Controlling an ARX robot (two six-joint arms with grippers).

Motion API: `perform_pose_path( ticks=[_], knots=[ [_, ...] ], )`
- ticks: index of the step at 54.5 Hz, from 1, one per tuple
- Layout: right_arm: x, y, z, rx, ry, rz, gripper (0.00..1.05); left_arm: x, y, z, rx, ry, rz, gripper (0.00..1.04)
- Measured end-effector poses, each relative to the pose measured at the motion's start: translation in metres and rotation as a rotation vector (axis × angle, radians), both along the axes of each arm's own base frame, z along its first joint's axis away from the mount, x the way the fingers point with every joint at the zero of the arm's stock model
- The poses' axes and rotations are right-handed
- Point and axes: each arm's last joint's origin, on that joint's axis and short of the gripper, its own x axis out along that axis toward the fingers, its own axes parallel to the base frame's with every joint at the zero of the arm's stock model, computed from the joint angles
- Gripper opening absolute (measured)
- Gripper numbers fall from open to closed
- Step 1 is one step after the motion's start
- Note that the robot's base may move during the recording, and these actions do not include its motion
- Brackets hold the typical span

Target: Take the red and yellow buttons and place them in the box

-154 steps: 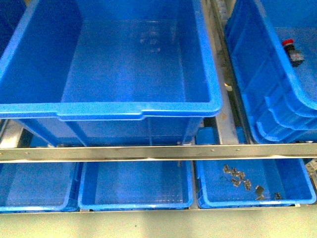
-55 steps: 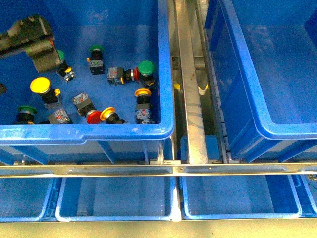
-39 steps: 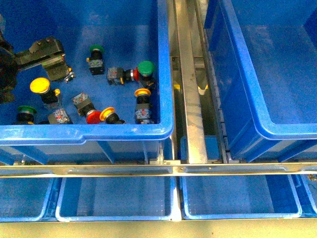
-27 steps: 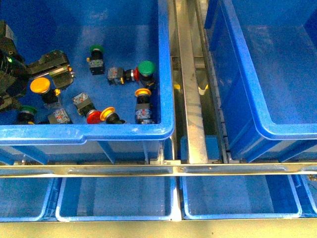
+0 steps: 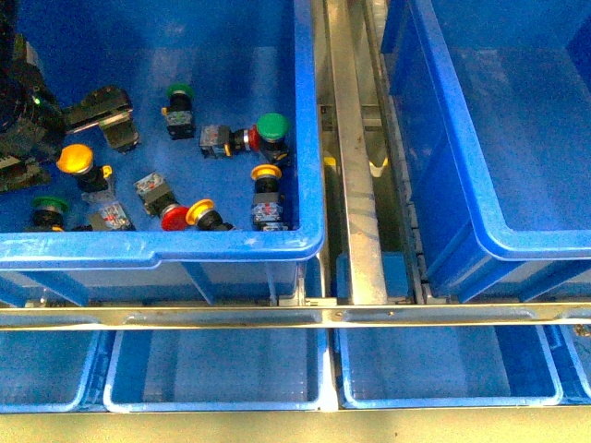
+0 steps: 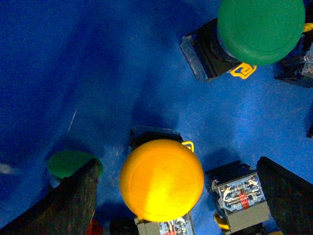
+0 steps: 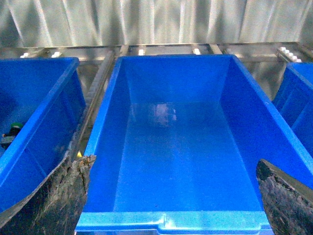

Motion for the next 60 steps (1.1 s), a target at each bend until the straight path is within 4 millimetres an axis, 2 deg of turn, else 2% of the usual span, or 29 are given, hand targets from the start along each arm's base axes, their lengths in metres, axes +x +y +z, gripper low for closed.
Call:
perform_pose_path(
  ticks=[24,31,37,43,60],
  knots=[
    [0.000,0.000,0.000,0.000,0.000,0.000,0.99,0.010,0.002,-0.006,-0.008,0.007,-0.020,0.97],
    [0.000,0.000,0.000,0.000,0.000,0.000,0.99,0.013,0.004,-0.004,-0.009,0.001,-0.022,0.76],
    [0.000,0.000,0.000,0.000,0.000,0.000,0.99,0.016,0.004,-0.006,-0.008,0.007,-0.023,0.51],
    [0.000,0.000,0.000,0.000,0.000,0.000,0.99,0.016,0.005,-0.006,-0.007,0.010,-0.023,0.36],
    [0.000,0.000,0.000,0.000,0.000,0.000,0.99,0.015,0.004,-0.007,-0.007,0.017,-0.024,0.34]
  ],
)
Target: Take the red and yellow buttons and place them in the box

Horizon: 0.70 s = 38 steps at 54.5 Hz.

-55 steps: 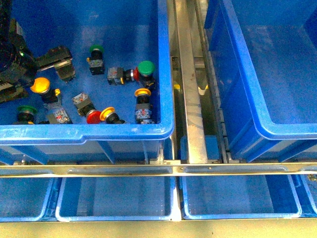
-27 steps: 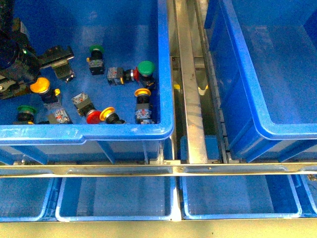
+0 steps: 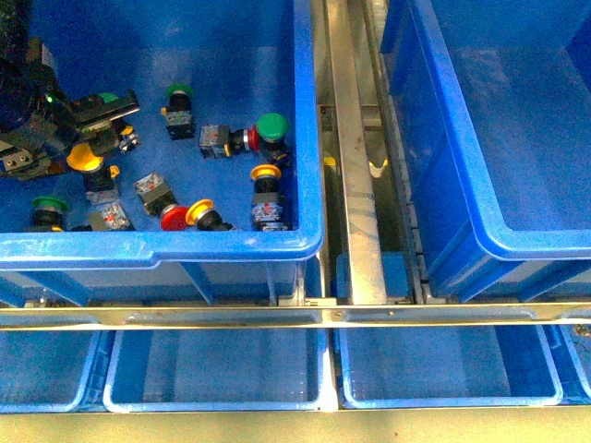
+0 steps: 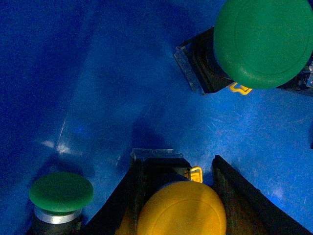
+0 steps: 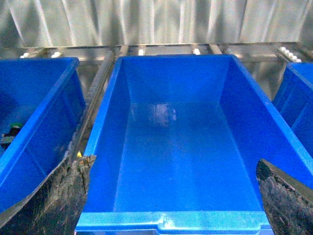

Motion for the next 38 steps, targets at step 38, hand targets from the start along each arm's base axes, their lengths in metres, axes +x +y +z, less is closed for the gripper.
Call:
perform_pose_path(
  ticks=[38],
  knots=[
    [0.000,0.000,0.000,0.000,0.000,0.000,0.99,-0.057,-0.029,0.087,-0.289,-0.061,-0.269,0.33]
  ],
)
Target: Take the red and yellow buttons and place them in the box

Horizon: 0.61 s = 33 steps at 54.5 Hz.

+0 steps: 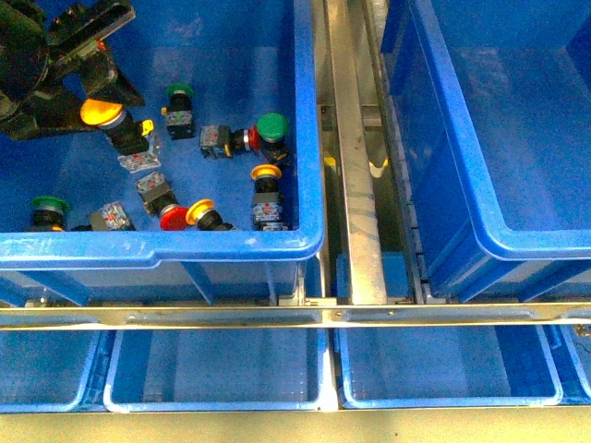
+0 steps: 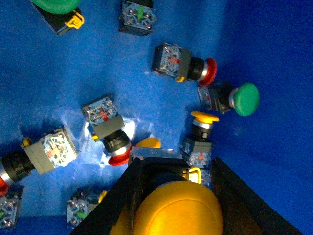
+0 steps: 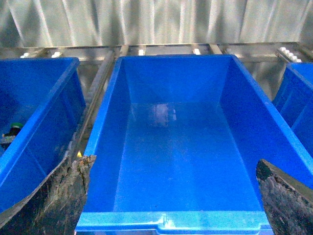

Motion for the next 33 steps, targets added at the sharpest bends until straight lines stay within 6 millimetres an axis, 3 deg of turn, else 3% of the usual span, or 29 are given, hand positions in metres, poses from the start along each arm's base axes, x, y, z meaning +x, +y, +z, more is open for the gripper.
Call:
perform_pose_path(
  ticks=[19,33],
  knots=[
    [0.000,0.000,0.000,0.000,0.000,0.000,0.99,-0.020,-0.010,0.018,-0.170,0.095,-0.041,0.33],
    [0.000,0.000,0.000,0.000,0.000,0.000,0.99,-0.024,-0.029,0.031,-0.340,0.170,-0.062,0.33]
  ],
)
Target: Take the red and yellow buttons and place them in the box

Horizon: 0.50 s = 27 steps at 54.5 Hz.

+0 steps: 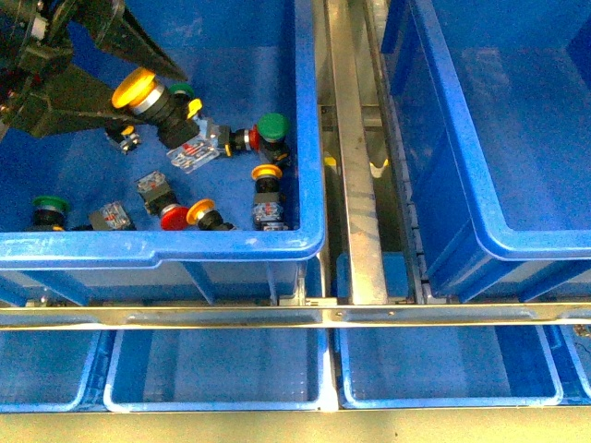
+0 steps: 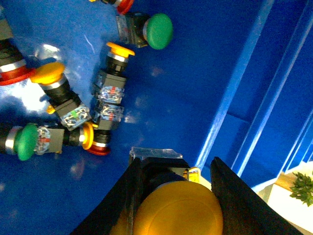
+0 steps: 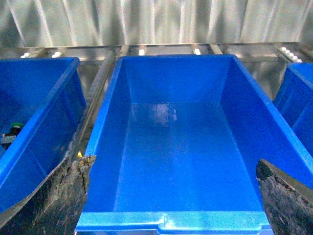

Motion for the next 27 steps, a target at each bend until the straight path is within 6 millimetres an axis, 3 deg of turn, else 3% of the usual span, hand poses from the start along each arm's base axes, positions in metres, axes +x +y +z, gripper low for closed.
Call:
perform_pose_path(
  ticks=[15,27],
  knots=[
    [0.000,0.000,0.000,0.000,0.000,0.000,0.99,0.001,-0.033,0.014,-0.117,0.017,-0.022,0.33],
    [0.000,0.000,0.000,0.000,0.000,0.000,0.99,-0.009,-0.079,0.024,-0.203,0.037,-0.079,0.33]
  ],
)
